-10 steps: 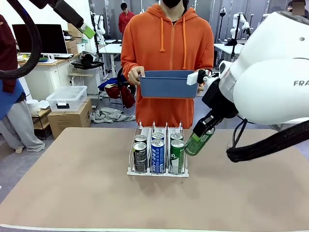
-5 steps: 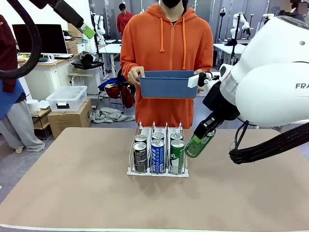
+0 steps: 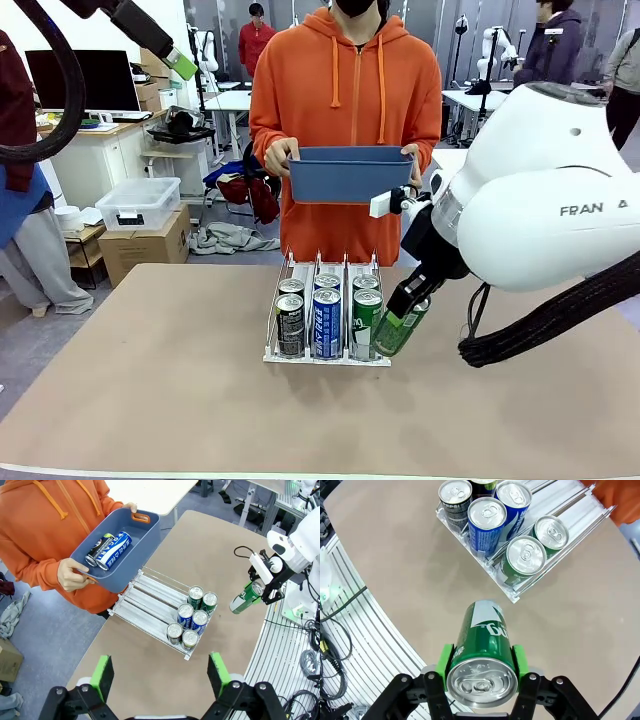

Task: Fill the beverage cans into the dispenser.
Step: Place the picked Sprite in the line of the Automatic Can Dispenser with the same cans.

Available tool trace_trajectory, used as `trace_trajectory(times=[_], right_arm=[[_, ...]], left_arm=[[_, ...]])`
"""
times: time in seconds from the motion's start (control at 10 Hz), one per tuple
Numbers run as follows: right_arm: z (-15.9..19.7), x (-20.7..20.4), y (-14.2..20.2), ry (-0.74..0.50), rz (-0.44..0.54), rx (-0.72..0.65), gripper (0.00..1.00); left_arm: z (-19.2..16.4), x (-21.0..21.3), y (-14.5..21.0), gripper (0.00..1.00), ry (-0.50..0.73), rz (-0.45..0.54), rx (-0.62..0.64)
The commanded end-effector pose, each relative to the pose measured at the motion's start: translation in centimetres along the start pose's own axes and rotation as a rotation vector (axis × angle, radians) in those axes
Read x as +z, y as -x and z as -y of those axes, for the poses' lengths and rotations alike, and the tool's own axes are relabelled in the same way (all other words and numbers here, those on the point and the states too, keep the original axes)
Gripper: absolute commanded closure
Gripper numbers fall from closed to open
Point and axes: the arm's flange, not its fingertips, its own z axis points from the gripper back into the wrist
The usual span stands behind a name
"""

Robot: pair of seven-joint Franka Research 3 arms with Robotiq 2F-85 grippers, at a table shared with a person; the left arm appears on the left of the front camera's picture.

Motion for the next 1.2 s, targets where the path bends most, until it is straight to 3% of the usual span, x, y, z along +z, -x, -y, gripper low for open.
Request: trace_trajectory(times=[0.0, 0.3, 1.1], right_arm=[[-0.5, -1.4, -0.8, -0.004, 0.03, -0.021, 0.42], [0.1, -3.6, -2.2, 0.025, 0.04, -0.032, 0.42], [5.9, -5.3, -7.2, 0.082, 0.069, -0.034, 0.42]], left_arm=[[0.1, 0.1, 0.1, 0.0, 0.004, -0.006, -0.004], [0.1, 0.1, 0.1, 0.0, 0.004, -0.006, -0.004], [0.1, 0.1, 0.1, 0.0, 0.004, -0.006, -0.004]])
